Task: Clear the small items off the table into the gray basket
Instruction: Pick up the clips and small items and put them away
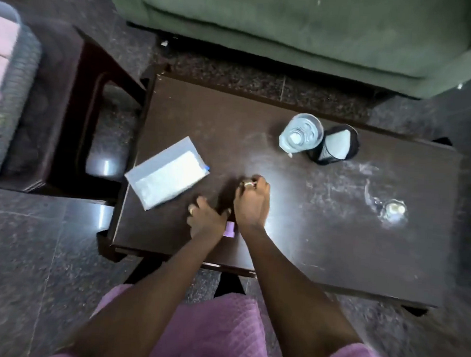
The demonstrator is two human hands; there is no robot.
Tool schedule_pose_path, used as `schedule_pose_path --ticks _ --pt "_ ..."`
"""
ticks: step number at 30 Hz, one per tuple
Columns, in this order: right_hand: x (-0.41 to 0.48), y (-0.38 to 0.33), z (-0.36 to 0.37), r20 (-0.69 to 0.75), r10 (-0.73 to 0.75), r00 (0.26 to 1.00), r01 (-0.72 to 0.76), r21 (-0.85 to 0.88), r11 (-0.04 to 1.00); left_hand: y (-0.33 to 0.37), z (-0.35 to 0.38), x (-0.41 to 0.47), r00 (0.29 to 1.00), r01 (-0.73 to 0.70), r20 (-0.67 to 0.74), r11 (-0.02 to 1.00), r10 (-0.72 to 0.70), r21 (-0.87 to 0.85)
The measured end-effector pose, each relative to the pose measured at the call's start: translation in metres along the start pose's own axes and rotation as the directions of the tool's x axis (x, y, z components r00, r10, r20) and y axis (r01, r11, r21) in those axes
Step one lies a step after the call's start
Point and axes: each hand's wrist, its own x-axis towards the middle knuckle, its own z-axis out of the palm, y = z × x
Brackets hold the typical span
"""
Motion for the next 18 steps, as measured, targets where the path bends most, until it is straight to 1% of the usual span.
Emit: schedule_pose_path --ticks 1,3,7,10,12,15,18 --pt "-0.001 0.019 -0.005 -0.007 0.039 0.999 -0.039 -0.008 0.999 -0.002 0.014 -0.009 0.999 0.036 0.035 0.999 -0.037 0.017" --pt "-0.003 0.049 -0.014 -0.010 0.115 0.993 -0.115 -0.024 0.993 -0.006 0.035 -0.022 0.997 0.036 0.063 0.999 -0.038 0.023" --pt "0.002 0.103 -0.035 -0.090 0.193 0.977 -0.195 -0.012 0.981 0.000 0.060 -0.031 0.998 -0.045 0.038 0.996 0.042 0.080" --pt "0.016 0.144 -0.057 -0.148 0.293 0.945 -0.292 0.027 0.956 0.012 0.069 -0.031 0.992 -0.122 0.011 0.985 0.122 0.125" --pt "0.028 0.176 -0.075 -0.217 0.323 0.921 -0.333 -0.012 0.943 0.026 0.077 -0.032 0.985 -0.173 -0.008 0.978 0.175 0.114" --pt "0.050 0.223 -0.102 -0.297 0.348 0.889 -0.392 -0.102 0.914 0.052 0.095 -0.035 0.954 -0.296 -0.022 0.952 0.299 0.074" --pt "0.075 0.266 -0.125 -0.293 0.417 0.861 -0.480 -0.194 0.855 0.080 0.115 -0.038 0.929 -0.369 0.011 0.929 0.369 0.027"
